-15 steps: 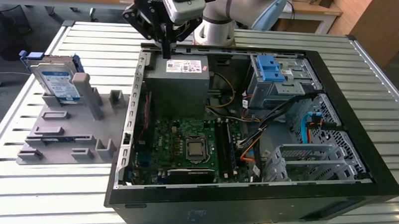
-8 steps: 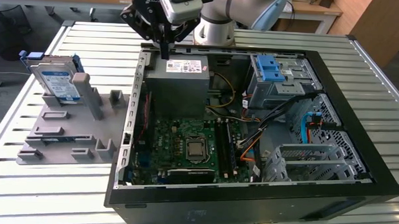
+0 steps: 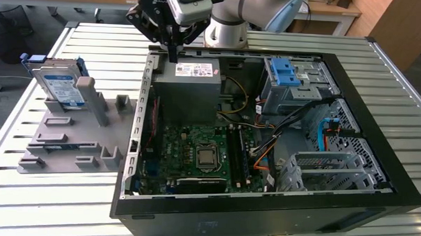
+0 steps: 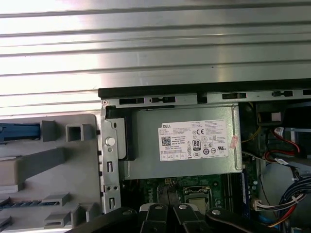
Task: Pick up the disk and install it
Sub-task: 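Reach for the disk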
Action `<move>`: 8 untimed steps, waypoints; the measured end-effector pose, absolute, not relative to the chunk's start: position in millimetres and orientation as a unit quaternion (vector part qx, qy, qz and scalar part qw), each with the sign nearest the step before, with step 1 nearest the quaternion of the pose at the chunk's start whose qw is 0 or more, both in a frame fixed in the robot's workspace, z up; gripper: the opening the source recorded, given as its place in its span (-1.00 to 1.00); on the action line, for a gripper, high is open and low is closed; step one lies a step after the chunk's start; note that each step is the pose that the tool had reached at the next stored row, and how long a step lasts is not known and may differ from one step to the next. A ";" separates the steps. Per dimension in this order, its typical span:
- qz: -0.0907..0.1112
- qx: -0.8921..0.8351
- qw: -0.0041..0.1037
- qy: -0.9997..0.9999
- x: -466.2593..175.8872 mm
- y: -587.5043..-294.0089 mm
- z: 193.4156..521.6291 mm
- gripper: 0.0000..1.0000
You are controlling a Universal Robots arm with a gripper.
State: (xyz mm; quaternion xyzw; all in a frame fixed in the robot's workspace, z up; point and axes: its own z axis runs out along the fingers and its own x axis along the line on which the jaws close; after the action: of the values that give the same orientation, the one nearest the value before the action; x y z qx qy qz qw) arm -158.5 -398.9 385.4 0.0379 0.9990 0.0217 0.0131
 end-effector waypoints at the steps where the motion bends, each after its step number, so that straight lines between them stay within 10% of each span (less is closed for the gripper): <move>1: 0.022 0.038 0.013 0.999 -158.6 -398.9 385.4 -0.78; 8: 0.022 0.038 0.013 0.999 -159.8 -398.9 385.2 -0.78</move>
State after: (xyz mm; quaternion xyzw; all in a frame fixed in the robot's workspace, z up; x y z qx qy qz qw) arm -159.8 -398.9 385.2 0.0379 0.9990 0.0217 0.0131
